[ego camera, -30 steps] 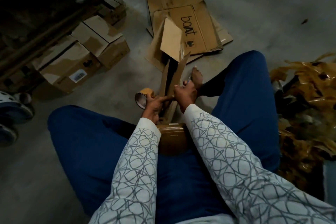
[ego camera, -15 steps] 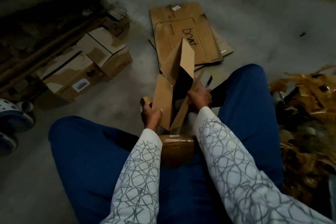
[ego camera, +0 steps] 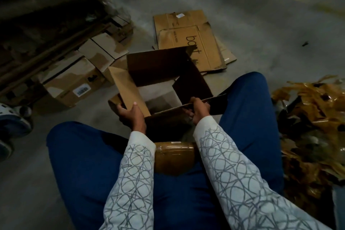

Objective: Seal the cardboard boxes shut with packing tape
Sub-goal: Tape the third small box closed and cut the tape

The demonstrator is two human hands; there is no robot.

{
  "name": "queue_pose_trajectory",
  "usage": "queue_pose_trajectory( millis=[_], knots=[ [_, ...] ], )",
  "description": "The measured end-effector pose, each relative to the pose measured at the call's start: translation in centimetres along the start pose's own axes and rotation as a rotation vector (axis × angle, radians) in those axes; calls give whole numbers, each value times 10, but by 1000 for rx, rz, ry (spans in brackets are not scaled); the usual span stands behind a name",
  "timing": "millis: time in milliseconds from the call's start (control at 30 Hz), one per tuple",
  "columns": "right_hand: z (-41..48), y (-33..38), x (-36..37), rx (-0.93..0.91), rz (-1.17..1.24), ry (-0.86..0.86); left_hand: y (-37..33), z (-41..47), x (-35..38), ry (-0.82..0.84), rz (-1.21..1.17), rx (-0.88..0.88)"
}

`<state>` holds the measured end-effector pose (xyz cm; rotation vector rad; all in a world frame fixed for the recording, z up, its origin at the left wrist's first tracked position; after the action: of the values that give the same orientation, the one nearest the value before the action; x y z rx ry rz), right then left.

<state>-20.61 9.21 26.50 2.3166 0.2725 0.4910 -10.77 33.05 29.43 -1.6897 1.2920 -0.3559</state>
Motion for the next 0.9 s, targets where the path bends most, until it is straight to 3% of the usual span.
queue_pose_trajectory(
  millis=[400,467,567,633,767,900],
  knots=[
    [-17,-31,18,172,49,189,8,42,-11,52,-25,-102],
    [-14,-30,17,42,-130,201,9,41,-13,61,9,-111],
    [-10,-1,18,-441,-712,119,7,47,-16,45,54,-102],
    [-17,15,28,-626,-893,156,14,66,-17,62,60,-153],
    [-20,36,47,-869,-1173,199,27,88,-29,138,52,-318],
    [-7,44,76,-961,-1286,282,29,79,-31,193,67,-430]
  ],
)
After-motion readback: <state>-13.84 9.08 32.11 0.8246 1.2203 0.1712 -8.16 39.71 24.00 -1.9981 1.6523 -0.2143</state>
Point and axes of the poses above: each hand's wrist, its own z-axis towards the middle knuckle, its own x-axis out of the palm, y = z × x, the point moved 7 cm from there along z, towards the middle knuckle, and after that the axes turned 11 degrees about -x, right-handed, at the moved point
